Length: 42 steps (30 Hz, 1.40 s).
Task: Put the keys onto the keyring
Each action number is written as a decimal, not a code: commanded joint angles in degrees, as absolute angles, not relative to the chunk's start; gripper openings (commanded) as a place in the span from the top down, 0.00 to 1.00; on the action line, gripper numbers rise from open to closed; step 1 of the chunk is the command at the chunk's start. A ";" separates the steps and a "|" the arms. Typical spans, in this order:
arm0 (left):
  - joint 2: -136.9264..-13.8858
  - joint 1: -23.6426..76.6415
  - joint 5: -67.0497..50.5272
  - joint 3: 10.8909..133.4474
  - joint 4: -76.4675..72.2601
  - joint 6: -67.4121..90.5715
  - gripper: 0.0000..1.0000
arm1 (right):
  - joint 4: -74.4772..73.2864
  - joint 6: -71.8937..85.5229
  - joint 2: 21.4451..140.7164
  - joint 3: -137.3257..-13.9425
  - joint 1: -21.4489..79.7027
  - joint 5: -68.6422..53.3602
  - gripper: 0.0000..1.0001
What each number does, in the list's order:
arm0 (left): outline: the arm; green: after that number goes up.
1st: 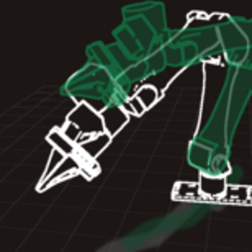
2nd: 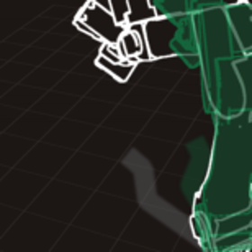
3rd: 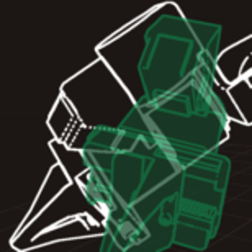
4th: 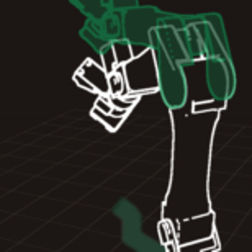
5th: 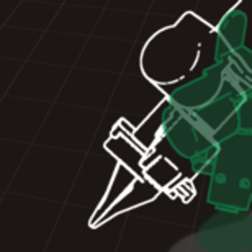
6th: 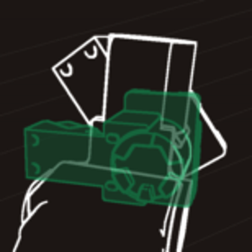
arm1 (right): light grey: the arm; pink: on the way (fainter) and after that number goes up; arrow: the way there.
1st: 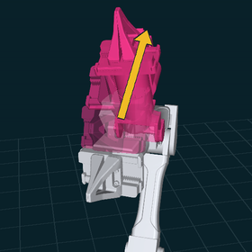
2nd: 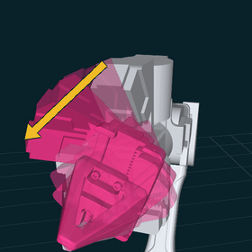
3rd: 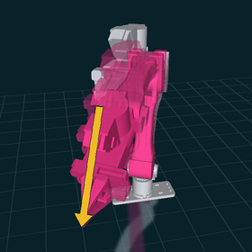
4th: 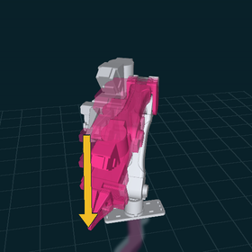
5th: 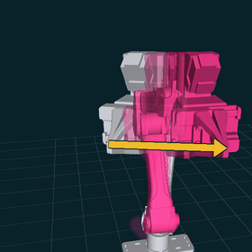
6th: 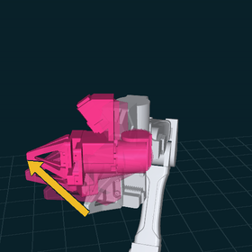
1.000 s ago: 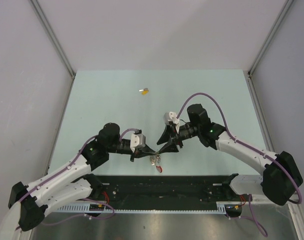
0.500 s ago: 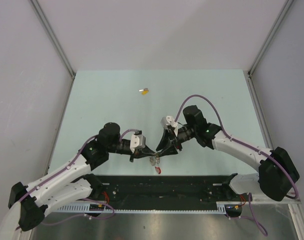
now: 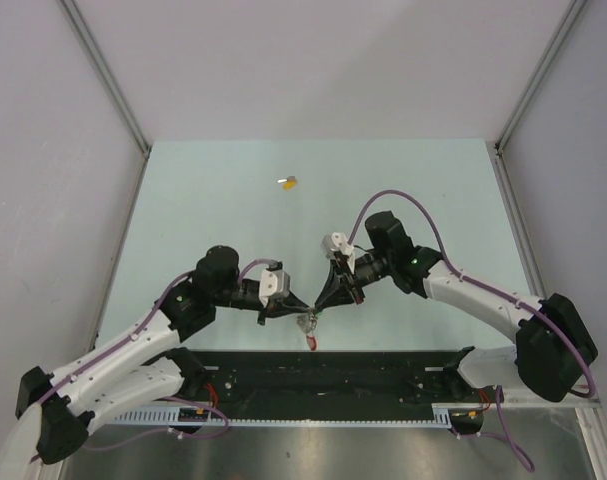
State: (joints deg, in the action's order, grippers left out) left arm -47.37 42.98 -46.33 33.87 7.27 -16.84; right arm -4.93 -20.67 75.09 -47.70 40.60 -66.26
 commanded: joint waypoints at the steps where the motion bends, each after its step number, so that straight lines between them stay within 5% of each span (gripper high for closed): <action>1: -43.86 42.63 -44.39 35.25 4.41 -18.11 1.00 | -6.50 -20.92 73.65 -49.39 39.64 -64.08 1.00; 10: -39.03 42.63 -40.52 30.42 -2.81 -14.51 1.00 | -5.27 -16.97 73.22 -49.39 39.11 -57.93 1.00; 15: -38.67 42.63 -38.86 30.32 1.56 -13.45 0.73 | -5.71 -16.61 70.49 -49.83 40.25 -52.93 1.00; 23: -42.00 42.63 -35.25 34.89 8.43 -13.10 0.52 | -10.72 -19.25 70.31 -52.47 43.68 -46.06 1.00; 42: -51.15 44.47 -31.64 38.58 11.34 -6.50 0.59 | -12.57 -18.72 70.49 -54.14 45.97 -40.61 1.00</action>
State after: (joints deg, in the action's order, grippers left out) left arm -49.41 44.10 -31.57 37.32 12.95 -6.00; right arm -13.43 -18.59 71.70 -51.27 45.41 -40.51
